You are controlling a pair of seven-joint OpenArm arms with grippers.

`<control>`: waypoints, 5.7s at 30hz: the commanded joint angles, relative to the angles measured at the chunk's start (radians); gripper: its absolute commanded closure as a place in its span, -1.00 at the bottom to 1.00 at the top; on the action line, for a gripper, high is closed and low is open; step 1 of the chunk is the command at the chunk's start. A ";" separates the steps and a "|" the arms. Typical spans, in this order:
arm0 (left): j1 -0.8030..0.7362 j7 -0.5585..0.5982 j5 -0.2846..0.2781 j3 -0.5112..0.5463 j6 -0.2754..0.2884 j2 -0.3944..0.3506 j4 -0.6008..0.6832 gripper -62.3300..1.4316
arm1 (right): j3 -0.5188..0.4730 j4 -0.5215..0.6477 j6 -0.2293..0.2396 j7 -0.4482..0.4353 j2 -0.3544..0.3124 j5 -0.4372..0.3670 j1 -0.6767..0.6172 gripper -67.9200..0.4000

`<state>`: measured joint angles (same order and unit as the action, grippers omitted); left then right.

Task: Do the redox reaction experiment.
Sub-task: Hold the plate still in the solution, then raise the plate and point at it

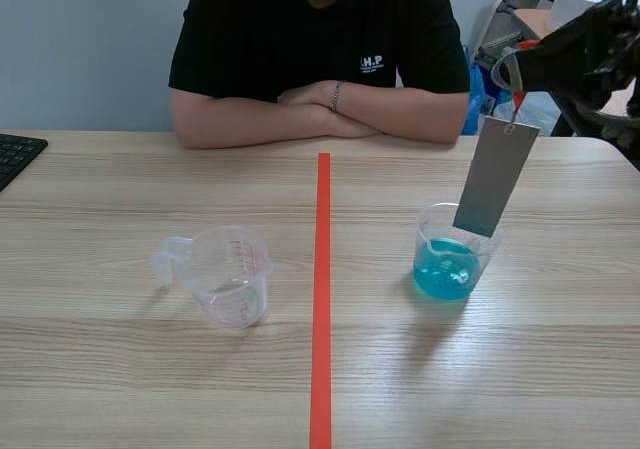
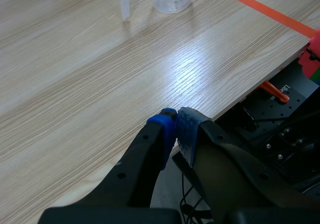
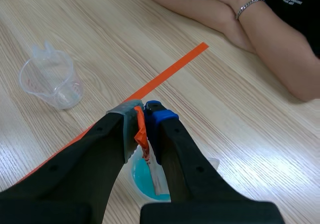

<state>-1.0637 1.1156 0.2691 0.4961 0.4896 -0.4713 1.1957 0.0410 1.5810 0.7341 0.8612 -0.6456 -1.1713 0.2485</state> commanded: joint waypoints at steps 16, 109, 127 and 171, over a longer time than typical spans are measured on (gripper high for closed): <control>0.000 0.017 -0.011 0.002 -0.002 -0.003 0.014 0.83 | -0.095 0.091 0.011 0.117 -0.016 -0.151 0.015 0.94; 1.653 -0.724 -0.199 -1.148 0.206 0.265 -0.367 0.83 | -0.121 0.147 0.011 0.128 -0.016 -0.191 0.017 0.94; 1.682 -0.764 -0.214 -1.171 0.206 0.360 -0.425 0.83 | -0.121 0.147 0.011 0.128 -0.016 -0.191 0.017 0.95; 1.712 -0.822 -0.218 -1.171 0.206 0.426 -0.426 0.83 | -0.121 0.147 0.011 0.128 -0.016 -0.192 0.017 0.94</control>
<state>0.6270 0.2806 0.0689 -0.6811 0.6945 -0.0532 0.7551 -0.0689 1.7130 0.7341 1.0008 -0.6453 -1.3365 0.2485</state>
